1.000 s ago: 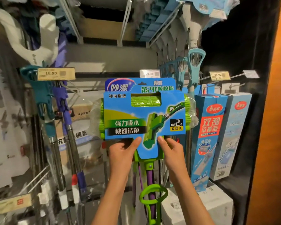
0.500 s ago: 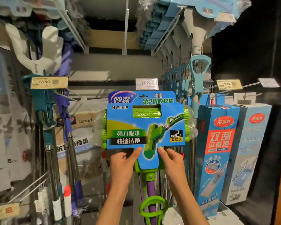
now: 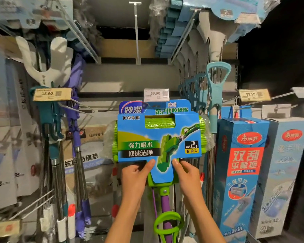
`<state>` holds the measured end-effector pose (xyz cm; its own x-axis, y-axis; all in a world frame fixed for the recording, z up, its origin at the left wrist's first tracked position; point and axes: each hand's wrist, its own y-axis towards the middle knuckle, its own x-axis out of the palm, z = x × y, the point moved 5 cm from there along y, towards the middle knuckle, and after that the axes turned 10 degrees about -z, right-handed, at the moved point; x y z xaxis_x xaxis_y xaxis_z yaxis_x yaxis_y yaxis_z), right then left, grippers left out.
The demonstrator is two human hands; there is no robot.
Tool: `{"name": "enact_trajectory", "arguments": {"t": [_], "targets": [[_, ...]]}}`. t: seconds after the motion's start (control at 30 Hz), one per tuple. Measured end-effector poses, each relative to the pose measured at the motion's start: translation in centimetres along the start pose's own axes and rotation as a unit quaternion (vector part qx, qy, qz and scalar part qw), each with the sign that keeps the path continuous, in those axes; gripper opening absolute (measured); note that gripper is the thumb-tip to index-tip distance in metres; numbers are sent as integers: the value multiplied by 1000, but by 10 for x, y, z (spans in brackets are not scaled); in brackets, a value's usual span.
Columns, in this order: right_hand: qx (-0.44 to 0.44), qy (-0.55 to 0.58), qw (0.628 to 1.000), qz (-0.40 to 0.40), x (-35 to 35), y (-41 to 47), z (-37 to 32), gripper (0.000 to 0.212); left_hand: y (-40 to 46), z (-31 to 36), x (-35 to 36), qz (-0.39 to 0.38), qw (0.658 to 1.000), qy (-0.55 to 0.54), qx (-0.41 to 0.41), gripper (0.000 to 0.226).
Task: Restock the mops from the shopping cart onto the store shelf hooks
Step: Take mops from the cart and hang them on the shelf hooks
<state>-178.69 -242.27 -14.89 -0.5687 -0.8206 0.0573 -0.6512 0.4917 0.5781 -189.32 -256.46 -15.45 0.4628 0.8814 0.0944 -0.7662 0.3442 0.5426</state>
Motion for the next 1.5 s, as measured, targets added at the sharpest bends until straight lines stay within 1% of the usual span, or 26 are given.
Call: {"name": "enact_trajectory", "arguments": {"t": [0.13, 0.23, 0.33, 0.37, 0.43, 0.47, 0.5, 0.53, 0.6, 0.63, 0.67, 0.77, 0.8, 0.87, 0.97, 1.07, 1.1, 1.17, 1.33, 1.5], "targets": [[3, -1, 1000, -4, -2, 6, 5, 25, 6, -7, 2, -10, 1000, -11, -13, 52], [13, 0, 1000, 0, -2, 9, 15, 22, 8, -15, 1, -14, 999, -14, -34, 73], [26, 2, 1000, -1, -2, 11, 25, 23, 9, -19, 1, -6, 999, -8, -36, 57], [27, -1, 1000, -2, -1, 12, 26, 23, 11, -22, -1, -3, 999, -5, -41, 61], [26, -11, 1000, -1, 0, 16, 25, 23, 18, -30, -2, -8, 999, -1, -44, 86], [27, -15, 1000, -1, 0, 19, 25, 23, 21, -34, -3, -10, 999, -2, -46, 94], [28, -16, 999, 1, 1, 22, 25, 23, 25, -37, -3, -11, 998, -4, -53, 95], [31, -15, 999, 4, 2, 25, 25, 24, 27, -36, -3, -11, 998, -5, -61, 89], [48, -11, 999, 12, 4, 31, 29, 27, 29, -32, -1, -10, 998, -14, -68, 67], [56, -10, 998, 15, 6, 34, 32, 28, 32, -32, -1, -8, 997, -25, -73, 62], [63, -12, 998, 17, 7, 37, 35, 27, 36, -35, -1, -6, 996, -31, -79, 64], [84, -10, 996, 20, 11, 46, 38, 30, 50, -49, -4, 0, 994, -24, -104, 92], [90, -4, 996, 23, 12, 49, 39, 32, 54, -54, -4, 0, 993, -18, -114, 93], [99, -1, 995, 28, 14, 55, 41, 34, 61, -58, -3, 1, 992, -15, -127, 86], [110, -2, 993, 39, 18, 64, 48, 38, 67, -54, -4, -1, 992, -18, -128, 83], [128, -5, 991, 35, 19, 71, 56, 31, 71, -51, -4, -5, 990, -12, -137, 80], [132, -3, 991, 32, 20, 72, 57, 28, 72, -50, -3, -6, 990, -9, -144, 74], [136, -7, 990, 32, 21, 73, 61, 28, 72, -51, -3, -6, 988, -2, -157, 61], [144, 0, 989, 32, 21, 74, 74, 37, 73, -58, -3, -15, 986, -18, -164, 57], [135, -13, 991, 17, 20, 74, 82, 37, 73, -66, -3, -24, 987, -25, -156, 53]]}}
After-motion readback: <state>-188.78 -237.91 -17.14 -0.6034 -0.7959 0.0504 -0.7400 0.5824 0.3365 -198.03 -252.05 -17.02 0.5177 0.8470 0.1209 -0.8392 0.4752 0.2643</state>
